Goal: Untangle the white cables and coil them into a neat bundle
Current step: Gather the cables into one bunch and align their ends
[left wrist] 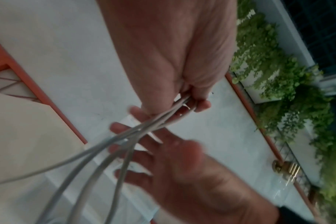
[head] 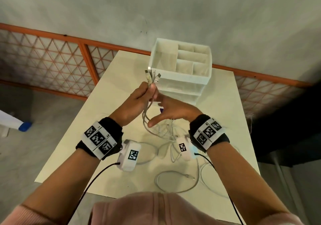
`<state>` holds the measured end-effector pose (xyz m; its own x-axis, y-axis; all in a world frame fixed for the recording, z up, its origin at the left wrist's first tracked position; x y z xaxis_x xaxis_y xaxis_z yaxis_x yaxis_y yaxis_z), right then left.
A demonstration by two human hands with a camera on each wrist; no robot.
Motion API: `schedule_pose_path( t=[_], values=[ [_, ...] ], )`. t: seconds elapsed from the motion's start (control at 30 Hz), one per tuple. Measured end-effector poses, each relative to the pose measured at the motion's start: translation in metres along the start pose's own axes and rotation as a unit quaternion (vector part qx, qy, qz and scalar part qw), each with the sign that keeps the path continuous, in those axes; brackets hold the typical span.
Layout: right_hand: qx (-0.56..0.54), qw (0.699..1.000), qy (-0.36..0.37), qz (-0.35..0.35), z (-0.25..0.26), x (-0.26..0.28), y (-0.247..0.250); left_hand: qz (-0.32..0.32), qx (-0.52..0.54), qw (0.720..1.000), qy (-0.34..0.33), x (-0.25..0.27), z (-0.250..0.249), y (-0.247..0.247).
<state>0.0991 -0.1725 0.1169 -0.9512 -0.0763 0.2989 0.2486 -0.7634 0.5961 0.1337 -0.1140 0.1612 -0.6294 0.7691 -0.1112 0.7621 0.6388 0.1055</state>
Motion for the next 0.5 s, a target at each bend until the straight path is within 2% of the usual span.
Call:
schedule_pose_path(
  t=[0.07,0.17,0.33,0.4,0.47,0.5],
  values=[
    [-0.001,1.0,-0.01,0.005,0.001,-0.005,-0.017,0.02,0.04,0.999,-0.008,-0.001,-0.008,-0.005],
    [-0.006,0.999,-0.001,-0.04,-0.009,-0.017,-0.026,0.048,0.143,0.988,-0.028,0.001,-0.024,-0.008],
    [0.07,0.992,-0.074,-0.078,-0.091,-0.007,-0.014,-0.045,0.174,0.982,-0.05,0.003,-0.032,0.043],
    [0.068,0.984,-0.106,-0.123,-0.116,0.006,0.005,-0.078,0.12,0.989,-0.031,0.006,-0.021,0.056],
    [0.061,0.98,-0.103,-0.161,-0.111,0.015,0.025,-0.061,-0.068,0.995,-0.036,0.007,-0.012,0.048],
    [0.064,0.978,-0.094,-0.173,-0.099,0.018,0.034,-0.029,-0.163,0.986,-0.029,0.006,-0.002,0.035]
  ],
)
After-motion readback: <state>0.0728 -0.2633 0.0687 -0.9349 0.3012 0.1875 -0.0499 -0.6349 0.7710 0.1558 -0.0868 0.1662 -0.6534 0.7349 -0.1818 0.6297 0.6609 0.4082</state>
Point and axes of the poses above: each hand's wrist, its own x-axis away from the middle knuckle, its own y-axis out of the back of the hand, z = x × y, the point moved 10 cm from there along -x, towards the middle knuckle, and after that the axes turned 8 degrees about x, right-handed, at the moved point
